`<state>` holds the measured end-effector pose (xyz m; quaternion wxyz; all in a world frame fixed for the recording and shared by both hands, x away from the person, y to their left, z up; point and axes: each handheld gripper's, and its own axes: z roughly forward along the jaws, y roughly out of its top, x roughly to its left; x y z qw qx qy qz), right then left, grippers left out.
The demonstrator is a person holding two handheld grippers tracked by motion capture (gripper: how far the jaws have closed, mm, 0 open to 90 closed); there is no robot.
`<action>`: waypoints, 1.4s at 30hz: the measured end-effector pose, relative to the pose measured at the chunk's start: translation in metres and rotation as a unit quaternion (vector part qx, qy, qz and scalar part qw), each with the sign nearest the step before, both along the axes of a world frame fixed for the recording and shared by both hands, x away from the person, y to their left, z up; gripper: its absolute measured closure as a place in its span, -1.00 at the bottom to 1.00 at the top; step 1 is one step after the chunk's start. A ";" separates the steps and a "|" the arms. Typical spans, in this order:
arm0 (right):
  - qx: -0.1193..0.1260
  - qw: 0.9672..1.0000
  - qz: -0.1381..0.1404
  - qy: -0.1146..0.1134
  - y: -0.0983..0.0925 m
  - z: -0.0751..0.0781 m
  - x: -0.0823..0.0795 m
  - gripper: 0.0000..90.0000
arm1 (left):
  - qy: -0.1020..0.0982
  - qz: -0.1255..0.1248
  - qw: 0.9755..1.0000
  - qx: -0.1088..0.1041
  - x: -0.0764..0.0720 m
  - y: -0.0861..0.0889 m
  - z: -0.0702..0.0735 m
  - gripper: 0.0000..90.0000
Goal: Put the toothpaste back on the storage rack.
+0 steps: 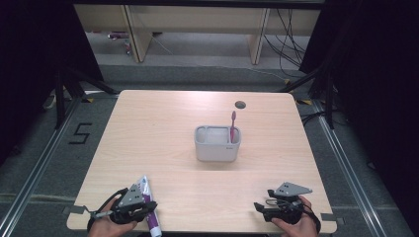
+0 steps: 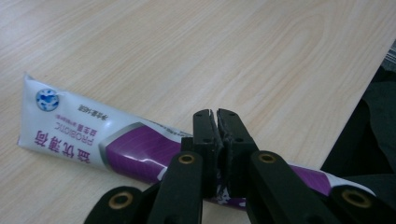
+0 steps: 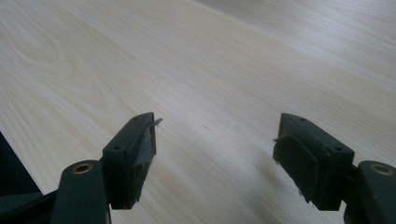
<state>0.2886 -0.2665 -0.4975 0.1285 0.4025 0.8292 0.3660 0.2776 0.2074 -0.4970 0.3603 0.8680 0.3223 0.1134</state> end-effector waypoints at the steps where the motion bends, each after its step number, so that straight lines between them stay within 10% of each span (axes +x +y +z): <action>1: 0.000 1.000 0.000 0.000 0.000 0.000 0.000 -0.35 | -0.001 0.002 1.000 0.001 0.001 0.002 0.000 0.91; 26: 0.006 1.000 -0.007 0.010 0.003 0.001 -0.002 -0.35 | 0.014 0.053 0.998 -0.017 0.003 0.012 0.009 0.55; 42: 0.006 1.000 -0.004 0.013 0.004 0.000 -0.001 -0.34 | 0.112 0.131 0.984 -0.047 -0.005 0.020 0.018 -0.32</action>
